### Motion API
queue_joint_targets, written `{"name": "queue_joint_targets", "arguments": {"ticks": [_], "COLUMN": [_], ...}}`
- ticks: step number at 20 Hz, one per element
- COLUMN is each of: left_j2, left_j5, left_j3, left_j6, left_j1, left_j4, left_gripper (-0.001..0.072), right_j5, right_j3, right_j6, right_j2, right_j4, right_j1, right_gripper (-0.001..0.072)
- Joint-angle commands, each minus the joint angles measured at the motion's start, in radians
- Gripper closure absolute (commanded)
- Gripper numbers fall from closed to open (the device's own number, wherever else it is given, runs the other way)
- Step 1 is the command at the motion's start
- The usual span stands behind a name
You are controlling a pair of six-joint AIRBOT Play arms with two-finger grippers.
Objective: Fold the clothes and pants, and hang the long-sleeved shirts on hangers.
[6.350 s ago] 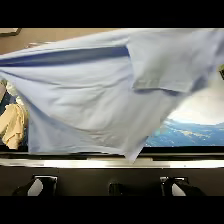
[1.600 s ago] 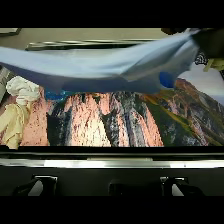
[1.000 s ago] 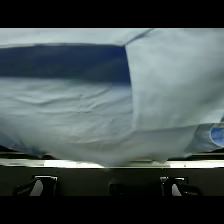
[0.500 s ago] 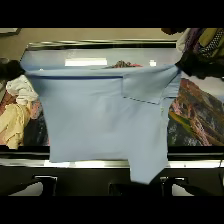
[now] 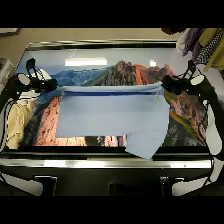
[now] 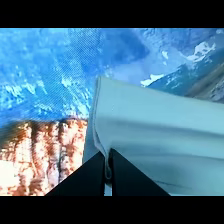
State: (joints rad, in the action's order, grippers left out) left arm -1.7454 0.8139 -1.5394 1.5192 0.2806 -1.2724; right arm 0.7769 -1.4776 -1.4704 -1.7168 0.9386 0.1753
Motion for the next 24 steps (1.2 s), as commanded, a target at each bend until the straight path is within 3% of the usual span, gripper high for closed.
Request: {"name": "queue_joint_targets", "arguments": {"ticks": [1, 4, 8, 18, 19, 20, 21, 22, 24], "left_j2": [-0.035, -0.023, -0.02, -0.032, -0.031, -0.024, -0.014, -0.002, 0.04], "left_j5": [0.089, 0.22, 0.322, 0.327, 0.327, 0.328, 0.339, 0.363, 0.426], "left_j3": [0.0, 0.0, 0.001, 0.093, 0.092, 0.092, 0.086, 0.073, 0.054], "left_j6": [-0.003, -0.006, -0.005, -0.001, 0.003, 0.029, 0.057, 0.067, 0.067], "left_j1": [-0.005, -0.002, -0.002, -0.013, -0.014, -0.013, -0.005, 0.006, 0.043], "left_j4": [-0.035, -0.041, -0.056, -0.056, -0.056, -0.057, -0.056, -0.057, -0.057], "left_gripper": [0.069, 0.069, 0.069, 0.068, 0.0603, 0.0438, 0.0229, 0.0165, 0.0165], "right_j5": [0.111, 0.242, 0.349, 0.379, 0.385, 0.396, 0.419, 0.453, 0.545], "right_j3": [0.002, 0.002, 0.002, 0.002, 0.002, 0.002, -0.002, -0.009, -0.012], "right_j6": [-0.017, -0.148, -0.175, -0.195, -0.195, -0.194, -0.185, -0.137, -0.044], "right_j2": [-0.017, 0.009, 0.014, -0.054, -0.056, -0.051, -0.038, -0.013, 0.071], "right_j4": [0.09, 0.214, 0.259, 0.275, 0.273, 0.266, 0.266, 0.254, 0.254], "right_j1": [0.0, 0.0, 0.0, 0.0, 0.0, 0.0, 0.004, 0.011, 0.051], "right_gripper": [0.0681, 0.0681, 0.0681, 0.0677, 0.0615, 0.0463, 0.0321, 0.0178, 0.0176]}}
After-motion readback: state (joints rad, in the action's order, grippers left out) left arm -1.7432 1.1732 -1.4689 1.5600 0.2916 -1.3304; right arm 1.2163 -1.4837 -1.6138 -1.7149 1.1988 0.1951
